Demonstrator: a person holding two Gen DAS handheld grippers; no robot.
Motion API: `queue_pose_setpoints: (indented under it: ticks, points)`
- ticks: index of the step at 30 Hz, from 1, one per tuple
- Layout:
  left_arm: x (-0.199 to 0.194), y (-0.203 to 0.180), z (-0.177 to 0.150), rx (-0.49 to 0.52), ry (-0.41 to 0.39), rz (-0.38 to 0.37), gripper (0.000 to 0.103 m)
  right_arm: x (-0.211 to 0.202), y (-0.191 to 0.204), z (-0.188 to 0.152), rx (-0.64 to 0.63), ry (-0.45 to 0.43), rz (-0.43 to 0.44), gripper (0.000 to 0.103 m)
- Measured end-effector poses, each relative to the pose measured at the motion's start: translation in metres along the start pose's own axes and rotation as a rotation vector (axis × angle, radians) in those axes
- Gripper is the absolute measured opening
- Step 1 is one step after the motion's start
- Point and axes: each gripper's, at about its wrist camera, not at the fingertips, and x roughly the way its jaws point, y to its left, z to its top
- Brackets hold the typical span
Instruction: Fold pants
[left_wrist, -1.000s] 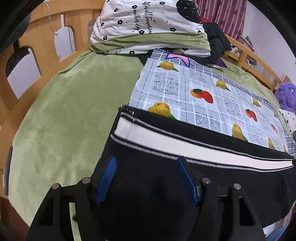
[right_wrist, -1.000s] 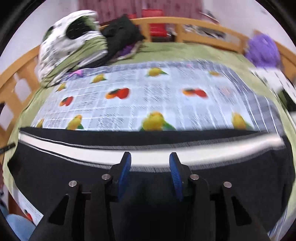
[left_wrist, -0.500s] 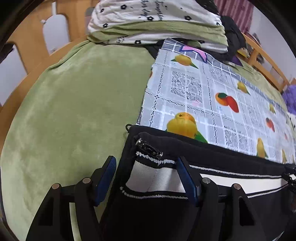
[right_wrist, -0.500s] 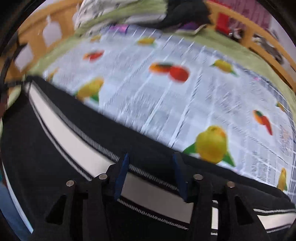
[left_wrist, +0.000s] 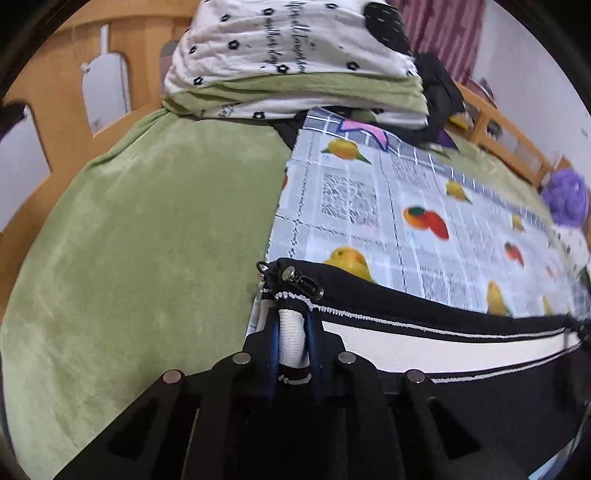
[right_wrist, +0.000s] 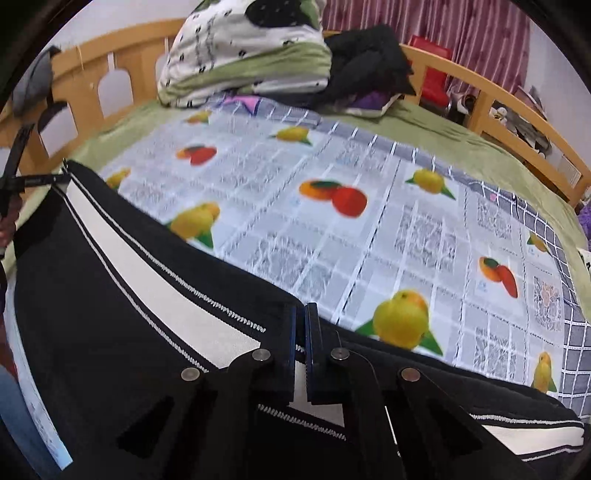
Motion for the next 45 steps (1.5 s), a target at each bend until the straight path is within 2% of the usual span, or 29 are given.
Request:
queue_pose_setpoints:
  ticks: [4,6,8,10,13,15,16,19,20,21,22,24,28,30,32,34,35,36,40,42,43,45]
  points:
    - [0.030,0.003,0.001,-0.035,0.057,0.020,0.014,0.028,-0.006,0.004,0.041,0.044,0.002,0.004]
    - [0.037,-0.003,-0.001,-0.010,0.068,0.064,0.023,0.049,-0.003,-0.001,0.041,0.095,-0.019,0.004]
    - [0.036,-0.008,-0.003,0.013,0.074,0.118,0.041,0.055,0.000,-0.006,0.039,0.089,-0.043,0.006]
    - [0.030,-0.010,-0.005,0.012,0.083,0.135,0.051,0.049,-0.002,-0.007,0.066,0.078,-0.048,0.009]
    - [0.008,-0.020,-0.014,0.048,0.060,0.140,0.054,0.021,-0.016,-0.013,0.129,0.058,-0.061,0.013]
    - [-0.006,-0.029,-0.022,0.078,0.031,0.155,0.061,-0.007,-0.031,-0.025,0.149,0.024,-0.128,0.031]
    - [-0.013,-0.037,-0.031,0.090,0.017,0.144,0.064,-0.016,-0.040,-0.031,0.172,0.021,-0.164,0.034]
    - [-0.015,-0.054,-0.044,0.101,0.040,0.099,0.064,-0.027,-0.074,-0.056,0.254,0.036,-0.230,0.035]
    - [-0.012,-0.061,-0.048,0.096,0.052,0.083,0.064,-0.021,-0.085,-0.062,0.279,0.063,-0.258,0.035]
    - [-0.009,-0.069,-0.051,0.093,0.068,0.067,0.064,-0.007,-0.097,-0.069,0.307,0.115,-0.287,0.029]
    - [-0.007,-0.075,-0.054,0.093,0.083,0.060,0.064,0.003,-0.104,-0.074,0.320,0.141,-0.292,0.027]
    - [-0.002,-0.091,-0.058,0.104,0.119,0.050,0.064,0.010,-0.115,-0.076,0.350,0.085,-0.267,0.027]
    - [-0.009,-0.117,-0.059,0.155,0.106,0.065,0.064,0.014,-0.128,-0.065,0.416,0.080,-0.238,0.027]
    - [-0.018,-0.126,-0.057,0.164,0.085,0.072,0.064,0.000,-0.130,-0.067,0.419,0.067,-0.236,0.027]
    - [-0.026,-0.130,-0.054,0.157,0.070,0.068,0.064,-0.029,-0.135,-0.077,0.429,0.006,-0.284,0.027]
    - [-0.030,-0.133,-0.052,0.142,0.066,0.068,0.064,-0.071,-0.150,-0.100,0.473,-0.053,-0.356,0.034]
    - [-0.032,-0.134,-0.051,0.129,0.065,0.067,0.064,-0.085,-0.159,-0.109,0.492,-0.061,-0.388,0.042]
    - [-0.033,-0.134,-0.051,0.115,0.064,0.063,0.064,-0.109,-0.171,-0.127,0.534,-0.070,-0.432,0.047]
    - [-0.034,-0.140,-0.050,0.064,0.063,0.040,0.064,-0.180,-0.207,-0.204,0.731,-0.076,-0.553,0.048]
    - [-0.034,-0.143,-0.050,0.038,0.063,0.027,0.064,-0.209,-0.214,-0.242,0.816,-0.115,-0.586,0.048]
    - [-0.034,-0.145,-0.050,0.026,0.064,0.016,0.064,-0.220,-0.216,-0.259,0.858,-0.143,-0.588,0.049]
    - [-0.033,-0.148,-0.051,-0.001,0.065,-0.002,0.064,-0.221,-0.221,-0.282,0.935,-0.143,-0.527,0.053]
